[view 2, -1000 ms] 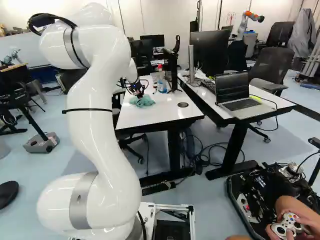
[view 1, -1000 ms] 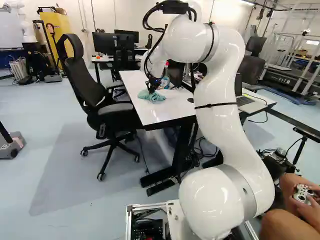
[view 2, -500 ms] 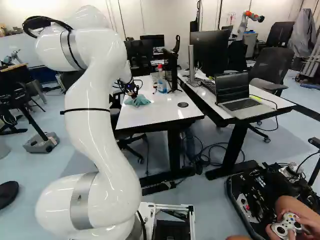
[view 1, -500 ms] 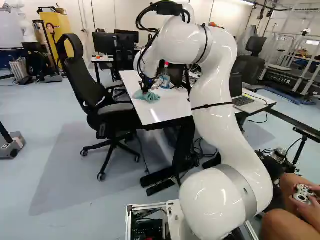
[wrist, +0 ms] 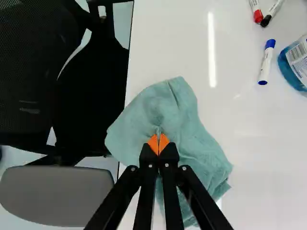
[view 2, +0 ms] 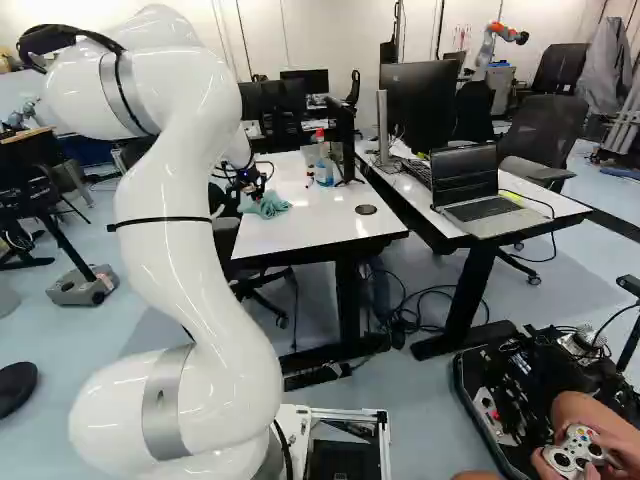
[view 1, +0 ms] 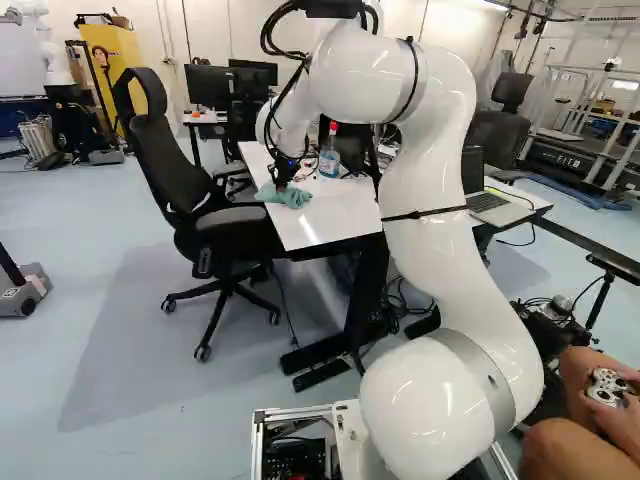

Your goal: Clean the table with the green towel

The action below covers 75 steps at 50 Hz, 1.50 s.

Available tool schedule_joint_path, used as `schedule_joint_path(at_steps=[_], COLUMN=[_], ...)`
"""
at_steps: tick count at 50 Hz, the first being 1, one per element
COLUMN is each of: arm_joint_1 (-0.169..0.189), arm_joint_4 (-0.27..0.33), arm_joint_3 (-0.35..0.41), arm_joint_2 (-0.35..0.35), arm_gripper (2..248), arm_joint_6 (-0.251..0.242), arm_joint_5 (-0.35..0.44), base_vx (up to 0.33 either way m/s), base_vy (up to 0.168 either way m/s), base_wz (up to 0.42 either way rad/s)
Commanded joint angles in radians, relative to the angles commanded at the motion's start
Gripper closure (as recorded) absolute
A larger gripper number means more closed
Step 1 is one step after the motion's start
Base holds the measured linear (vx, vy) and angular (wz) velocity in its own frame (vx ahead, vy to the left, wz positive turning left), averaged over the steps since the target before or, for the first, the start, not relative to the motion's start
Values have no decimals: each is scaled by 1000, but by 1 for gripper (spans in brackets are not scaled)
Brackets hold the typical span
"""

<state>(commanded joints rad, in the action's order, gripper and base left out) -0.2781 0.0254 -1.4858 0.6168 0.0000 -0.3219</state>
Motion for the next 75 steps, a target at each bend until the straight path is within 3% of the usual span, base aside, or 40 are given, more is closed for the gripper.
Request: schedule_joint_path(at_steps=[31,56,75], arm_joint_1=[-17,40,97], arm_joint_4=[0,0,0], arm_joint_3=[168,263,279], arm_joint_2=[-122,-194,-206], arm_gripper=[229,229,229], arm_joint_6=[0,0,0], arm_joint_5=[0,0,0], base_vx=[0,0,0], base_vy=[0,0,0], base_wz=[0,0,0])
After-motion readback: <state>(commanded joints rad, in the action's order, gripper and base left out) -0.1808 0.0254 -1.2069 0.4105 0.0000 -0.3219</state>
